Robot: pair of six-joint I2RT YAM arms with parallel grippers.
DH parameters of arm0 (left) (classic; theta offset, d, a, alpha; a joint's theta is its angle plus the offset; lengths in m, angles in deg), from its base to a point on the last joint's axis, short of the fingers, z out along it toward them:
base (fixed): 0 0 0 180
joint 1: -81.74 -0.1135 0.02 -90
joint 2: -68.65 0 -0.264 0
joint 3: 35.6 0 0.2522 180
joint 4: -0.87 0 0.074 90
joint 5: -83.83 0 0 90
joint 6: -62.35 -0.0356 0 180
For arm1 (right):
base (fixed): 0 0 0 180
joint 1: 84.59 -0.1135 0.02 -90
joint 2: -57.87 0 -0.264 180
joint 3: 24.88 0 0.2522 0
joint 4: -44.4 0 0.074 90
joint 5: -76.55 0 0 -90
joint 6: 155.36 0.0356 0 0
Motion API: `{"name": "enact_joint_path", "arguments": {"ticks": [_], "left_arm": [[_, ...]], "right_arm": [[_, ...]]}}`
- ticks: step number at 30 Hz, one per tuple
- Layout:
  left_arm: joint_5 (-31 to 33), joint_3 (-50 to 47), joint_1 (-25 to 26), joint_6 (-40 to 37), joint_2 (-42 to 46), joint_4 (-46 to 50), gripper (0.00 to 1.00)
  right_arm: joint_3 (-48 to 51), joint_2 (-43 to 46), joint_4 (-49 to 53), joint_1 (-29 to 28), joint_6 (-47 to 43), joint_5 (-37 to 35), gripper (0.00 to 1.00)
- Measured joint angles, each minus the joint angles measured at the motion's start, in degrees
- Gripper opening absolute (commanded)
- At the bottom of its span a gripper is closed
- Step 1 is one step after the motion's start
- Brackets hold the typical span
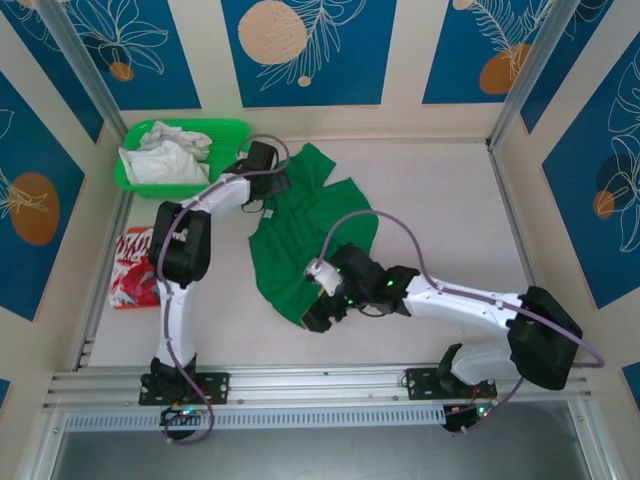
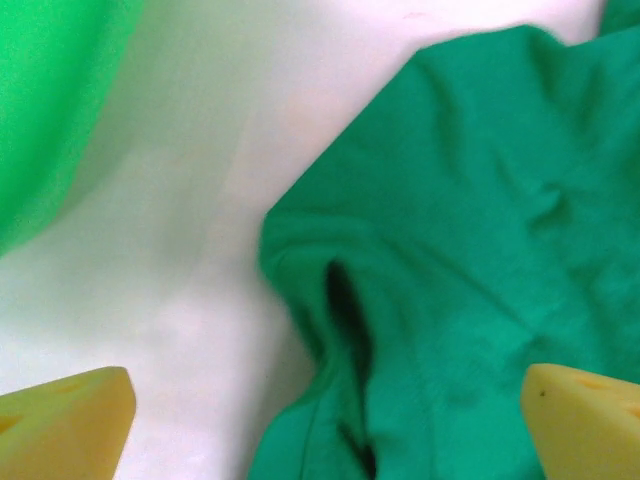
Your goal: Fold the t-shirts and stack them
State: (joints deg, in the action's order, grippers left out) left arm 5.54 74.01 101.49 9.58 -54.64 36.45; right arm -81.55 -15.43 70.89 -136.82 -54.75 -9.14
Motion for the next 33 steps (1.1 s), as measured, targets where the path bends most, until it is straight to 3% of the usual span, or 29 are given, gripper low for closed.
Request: {"name": "enact_joint_path", "arguments": {"ticks": [5,10,16,26,29,31,33], "left_arm": [[1.05,-11.78,0.66,-0.33,11.37,-2.43,1.00],[2.43,-20.48,3.39,-0.31,21.18,-5.35,1.00],[5.07,-33.81,7.32,1.53,30.80,-6.43,1.00],[6.95,-48.57,7.48,7.13,39.56,-6.16,1.00],[6.86,-50.18,7.48,8.20,39.56,-6.38,1.00],[6.84,-50.88,7.48,8.79,39.56,-6.88,1.00],[6.84,-51.28,7.48,9.05,39.56,-7.52,1.00]], "right_arm": [[0.24,1.05,-2.73,9.49,5.09,-3.48,0.85],[-3.61,-5.77,-2.84,15.17,7.78,-9.22,0.81],[-15.37,-19.89,-3.23,17.79,5.60,-15.89,0.73],[-36.85,-41.24,0.66,17.42,-3.08,-23.45,0.67],[-41.33,-45.27,2.60,17.09,-5.07,-25.24,0.57],[-43.10,-46.95,3.80,17.11,-6.29,-25.75,0.42],[-43.85,-47.56,4.92,17.14,-7.10,-25.94,0.34]]}}
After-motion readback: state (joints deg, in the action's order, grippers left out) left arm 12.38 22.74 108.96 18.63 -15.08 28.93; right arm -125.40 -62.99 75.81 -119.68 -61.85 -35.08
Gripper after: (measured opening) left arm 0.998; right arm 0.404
